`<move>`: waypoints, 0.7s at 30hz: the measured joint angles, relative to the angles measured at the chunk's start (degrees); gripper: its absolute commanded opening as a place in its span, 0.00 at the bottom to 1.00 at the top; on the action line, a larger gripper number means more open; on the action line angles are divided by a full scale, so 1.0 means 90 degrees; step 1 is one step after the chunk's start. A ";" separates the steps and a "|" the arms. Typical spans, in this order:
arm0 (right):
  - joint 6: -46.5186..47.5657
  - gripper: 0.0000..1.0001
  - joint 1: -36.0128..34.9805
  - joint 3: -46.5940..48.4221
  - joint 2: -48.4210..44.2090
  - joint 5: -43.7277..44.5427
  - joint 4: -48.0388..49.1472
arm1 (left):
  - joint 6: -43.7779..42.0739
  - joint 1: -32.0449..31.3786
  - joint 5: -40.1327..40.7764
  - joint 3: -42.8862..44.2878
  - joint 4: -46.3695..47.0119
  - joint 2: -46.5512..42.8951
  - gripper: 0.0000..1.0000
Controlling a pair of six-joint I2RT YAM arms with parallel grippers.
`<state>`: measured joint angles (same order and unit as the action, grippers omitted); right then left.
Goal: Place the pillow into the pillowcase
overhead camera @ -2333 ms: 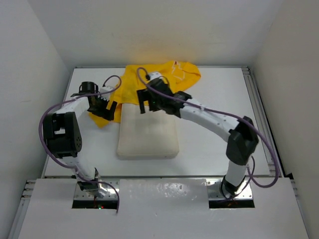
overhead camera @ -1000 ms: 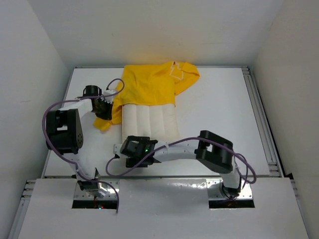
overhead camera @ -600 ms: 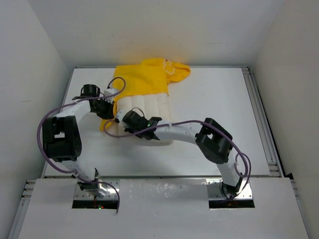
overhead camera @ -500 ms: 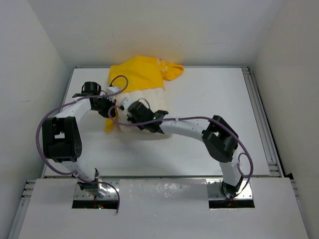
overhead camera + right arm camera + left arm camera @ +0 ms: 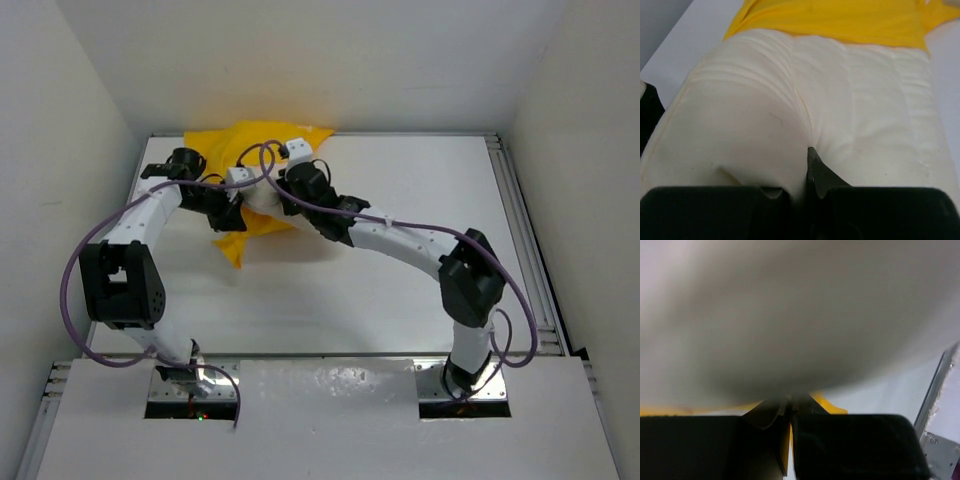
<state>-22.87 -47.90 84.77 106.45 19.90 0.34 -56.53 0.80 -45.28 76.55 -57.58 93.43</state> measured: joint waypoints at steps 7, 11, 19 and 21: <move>-0.0945 0.00 -0.0316 0.0391 0.0942 0.0221 -0.0527 | -0.0986 -0.0299 -0.0085 0.0087 -0.0624 -0.0143 0.00; -0.1319 0.00 -0.0267 0.0457 0.1224 0.0090 -0.0704 | -0.1129 -0.0612 -0.0085 -0.0199 -0.0597 -0.0369 0.20; -0.0954 0.74 -0.0194 -0.1098 0.0806 -0.1603 0.0641 | -0.0818 -0.0738 -0.0444 -0.0828 -0.1863 -0.1003 0.53; -0.0923 0.76 -0.0177 -0.1506 0.0447 -0.1926 0.0716 | -0.0719 -0.0566 -0.0345 -0.0549 -0.2006 -0.0962 0.53</move>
<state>-31.18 -49.50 71.22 110.48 2.57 6.79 -63.00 -4.29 -48.38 71.61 -75.64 84.77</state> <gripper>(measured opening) 0.745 0.526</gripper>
